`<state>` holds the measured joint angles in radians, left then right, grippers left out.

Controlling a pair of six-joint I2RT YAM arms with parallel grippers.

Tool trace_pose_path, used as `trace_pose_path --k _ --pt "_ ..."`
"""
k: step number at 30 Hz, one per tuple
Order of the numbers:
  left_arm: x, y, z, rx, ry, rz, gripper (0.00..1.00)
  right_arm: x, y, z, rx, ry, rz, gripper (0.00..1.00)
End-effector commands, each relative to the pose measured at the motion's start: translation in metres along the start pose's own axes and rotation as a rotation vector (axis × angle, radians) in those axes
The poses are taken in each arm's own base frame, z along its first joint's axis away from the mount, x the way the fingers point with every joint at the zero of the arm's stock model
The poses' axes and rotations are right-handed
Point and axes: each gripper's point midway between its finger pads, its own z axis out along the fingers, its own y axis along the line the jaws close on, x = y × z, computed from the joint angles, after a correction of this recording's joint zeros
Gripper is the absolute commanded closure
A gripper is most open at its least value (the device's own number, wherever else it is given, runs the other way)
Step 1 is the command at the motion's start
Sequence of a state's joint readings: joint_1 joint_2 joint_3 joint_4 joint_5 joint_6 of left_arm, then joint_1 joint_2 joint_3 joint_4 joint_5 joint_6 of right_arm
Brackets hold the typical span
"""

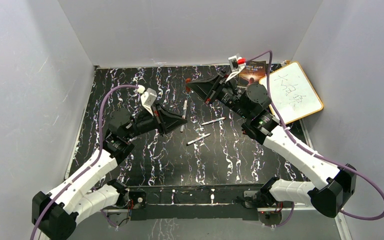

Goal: Insert the pens into the pen caps

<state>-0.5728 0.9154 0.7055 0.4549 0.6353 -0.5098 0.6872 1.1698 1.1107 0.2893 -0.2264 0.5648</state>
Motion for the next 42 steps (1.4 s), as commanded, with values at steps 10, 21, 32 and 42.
trace_pose_path --k 10,21,32,42 --pt "-0.024 -0.011 0.007 0.047 -0.064 0.048 1.00 -0.014 0.014 -0.002 -0.065 -0.059 -0.054 1.00" --pt "-0.028 -0.012 0.007 0.041 -0.078 0.021 1.00 -0.014 0.019 -0.005 -0.088 -0.063 -0.053 1.00" --pt "-0.032 -0.014 0.006 0.040 -0.092 0.014 1.00 -0.011 0.022 -0.007 -0.106 -0.055 -0.039 1.00" --pt "-0.035 -0.018 0.005 0.054 -0.092 0.020 1.00 -0.003 0.017 -0.006 -0.101 -0.038 -0.029 1.00"
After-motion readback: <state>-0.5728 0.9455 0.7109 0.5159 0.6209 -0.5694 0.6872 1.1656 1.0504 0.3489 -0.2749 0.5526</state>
